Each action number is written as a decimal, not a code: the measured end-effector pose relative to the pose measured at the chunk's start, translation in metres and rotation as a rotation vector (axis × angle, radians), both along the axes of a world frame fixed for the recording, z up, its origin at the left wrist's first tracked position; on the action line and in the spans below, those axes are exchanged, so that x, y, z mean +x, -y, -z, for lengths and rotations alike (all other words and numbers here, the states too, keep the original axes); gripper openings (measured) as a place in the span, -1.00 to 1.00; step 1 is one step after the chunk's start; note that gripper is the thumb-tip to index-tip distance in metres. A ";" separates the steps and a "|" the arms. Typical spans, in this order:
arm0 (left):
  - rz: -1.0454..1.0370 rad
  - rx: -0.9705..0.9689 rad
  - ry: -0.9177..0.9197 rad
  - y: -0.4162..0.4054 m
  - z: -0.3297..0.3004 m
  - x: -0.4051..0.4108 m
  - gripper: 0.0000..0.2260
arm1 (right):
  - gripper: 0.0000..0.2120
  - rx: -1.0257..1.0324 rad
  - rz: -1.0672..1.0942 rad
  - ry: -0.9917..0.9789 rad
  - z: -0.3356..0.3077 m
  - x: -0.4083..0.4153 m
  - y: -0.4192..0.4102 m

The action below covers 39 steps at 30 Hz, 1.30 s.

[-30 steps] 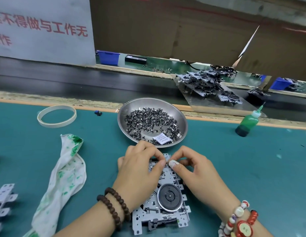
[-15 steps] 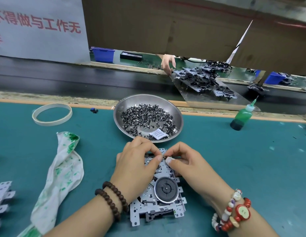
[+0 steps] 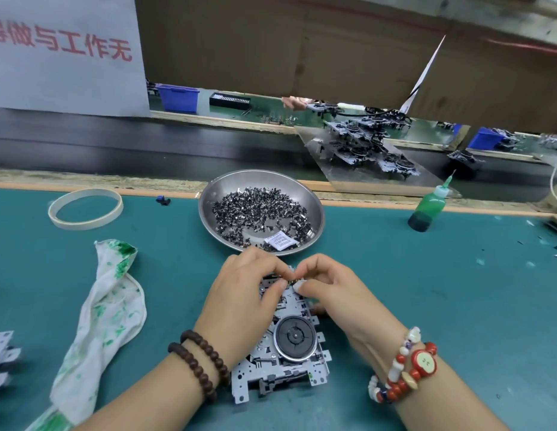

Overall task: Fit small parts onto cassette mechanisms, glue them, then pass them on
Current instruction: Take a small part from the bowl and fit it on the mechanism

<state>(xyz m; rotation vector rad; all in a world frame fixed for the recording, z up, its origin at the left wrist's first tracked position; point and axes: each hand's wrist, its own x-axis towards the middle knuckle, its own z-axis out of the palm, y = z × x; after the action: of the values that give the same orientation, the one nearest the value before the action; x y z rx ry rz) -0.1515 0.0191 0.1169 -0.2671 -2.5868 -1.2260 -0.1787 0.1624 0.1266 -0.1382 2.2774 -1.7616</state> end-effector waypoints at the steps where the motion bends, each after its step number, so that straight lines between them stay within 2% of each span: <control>1: 0.004 -0.019 -0.009 0.000 0.000 0.000 -0.82 | -0.80 0.000 0.008 0.008 -0.001 0.000 0.001; 12: 0.073 -0.198 -0.127 0.004 -0.003 0.004 -0.90 | -0.84 0.039 0.059 0.067 -0.008 0.004 0.007; 17: 0.088 -0.211 -0.138 0.005 -0.002 0.006 -0.92 | -0.86 -0.003 -0.030 0.115 -0.008 0.004 -0.005; 19: 0.092 -0.177 -0.129 0.005 0.000 0.006 -0.91 | -0.87 -0.093 0.123 0.035 -0.007 -0.003 -0.025; 22: 0.097 -0.080 -0.088 0.006 0.003 0.004 -0.85 | -0.84 -0.121 0.781 -0.285 -0.008 -0.028 -0.068; 23: 0.101 -0.061 -0.077 0.006 0.004 0.003 -0.83 | -0.75 -0.101 0.954 -0.348 -0.009 -0.039 -0.082; 25: 0.104 -0.051 -0.068 0.006 0.004 0.002 -0.81 | -0.47 -0.014 1.092 -0.362 -0.006 -0.063 -0.106; 28: 0.100 -0.043 -0.072 0.006 0.004 0.003 -0.79 | -0.17 0.195 1.120 -0.319 0.004 -0.097 -0.125; 32: 0.085 -0.028 -0.060 0.006 0.004 0.003 -0.75 | -0.04 0.263 1.075 -0.272 0.009 -0.133 -0.141; 35: 0.079 -0.005 -0.047 0.006 0.003 0.003 -0.73 | -0.12 0.273 1.077 -0.175 0.014 -0.153 -0.148; 39: 0.069 0.005 -0.047 0.005 0.002 0.004 -0.73 | -0.48 0.410 1.088 -0.115 0.016 -0.164 -0.150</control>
<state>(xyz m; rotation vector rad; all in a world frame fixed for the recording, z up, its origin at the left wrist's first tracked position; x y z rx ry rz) -0.1479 0.0141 0.1153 -0.3823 -2.5532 -1.2340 -0.3424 0.3128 0.1110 1.3215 2.9890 -1.5554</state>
